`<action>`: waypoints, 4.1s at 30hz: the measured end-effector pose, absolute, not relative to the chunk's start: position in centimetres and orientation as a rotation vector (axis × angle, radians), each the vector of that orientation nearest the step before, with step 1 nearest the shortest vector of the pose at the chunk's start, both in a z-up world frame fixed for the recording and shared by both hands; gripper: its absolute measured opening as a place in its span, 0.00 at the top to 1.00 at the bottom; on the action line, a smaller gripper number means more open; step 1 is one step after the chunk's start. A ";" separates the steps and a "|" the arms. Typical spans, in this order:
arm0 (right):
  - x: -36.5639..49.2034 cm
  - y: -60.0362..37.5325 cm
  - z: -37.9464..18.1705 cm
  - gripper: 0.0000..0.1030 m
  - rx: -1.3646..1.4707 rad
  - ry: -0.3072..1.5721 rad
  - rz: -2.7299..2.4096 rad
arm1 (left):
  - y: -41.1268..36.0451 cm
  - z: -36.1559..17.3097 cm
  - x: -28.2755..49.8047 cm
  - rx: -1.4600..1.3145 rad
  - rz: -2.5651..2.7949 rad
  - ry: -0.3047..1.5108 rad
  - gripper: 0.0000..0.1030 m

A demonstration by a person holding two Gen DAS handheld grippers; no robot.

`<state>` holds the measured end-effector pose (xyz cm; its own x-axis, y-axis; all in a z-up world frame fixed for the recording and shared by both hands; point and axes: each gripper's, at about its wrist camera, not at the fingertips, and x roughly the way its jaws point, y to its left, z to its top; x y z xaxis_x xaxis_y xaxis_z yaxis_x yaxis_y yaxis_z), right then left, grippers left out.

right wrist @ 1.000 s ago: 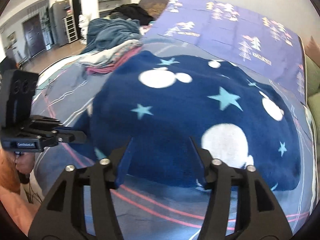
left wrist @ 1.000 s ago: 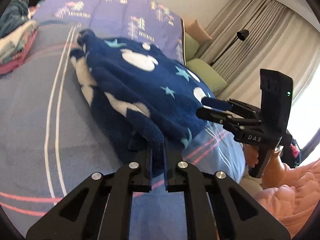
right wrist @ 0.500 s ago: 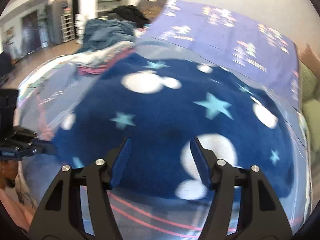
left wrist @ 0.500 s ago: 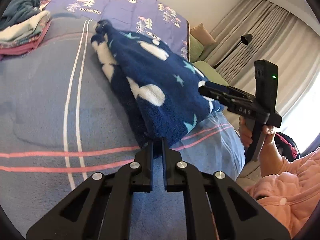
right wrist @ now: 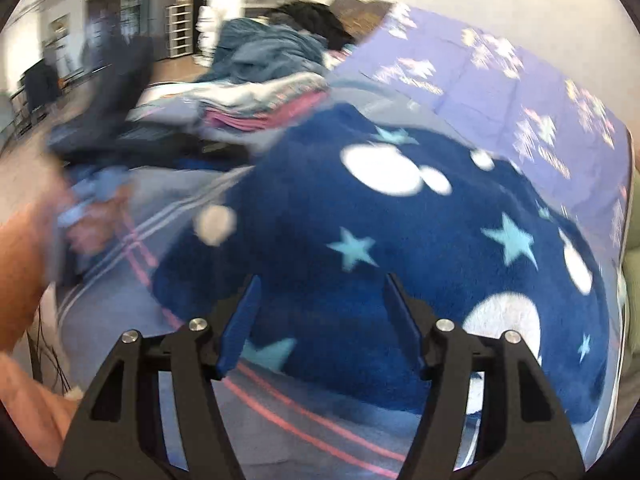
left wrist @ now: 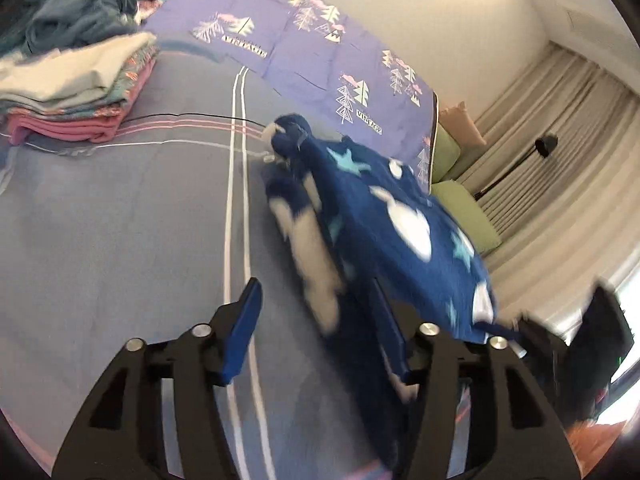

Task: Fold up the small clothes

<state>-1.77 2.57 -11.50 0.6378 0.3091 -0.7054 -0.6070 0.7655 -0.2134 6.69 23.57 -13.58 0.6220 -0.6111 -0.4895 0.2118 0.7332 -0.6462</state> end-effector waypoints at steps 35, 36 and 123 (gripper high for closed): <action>-9.2 6.1 -15.2 0.35 -0.919 0.464 0.589 | 24.4 -13.4 14.3 -0.662 -0.461 0.861 0.58; -9.2 5.9 -15.8 0.35 -0.962 0.460 0.553 | 24.3 -13.3 13.9 -0.658 -0.462 0.865 0.55; -7.2 9.6 -18.6 0.67 -1.016 0.270 0.453 | 23.0 -15.1 11.4 -0.852 -0.672 0.889 0.14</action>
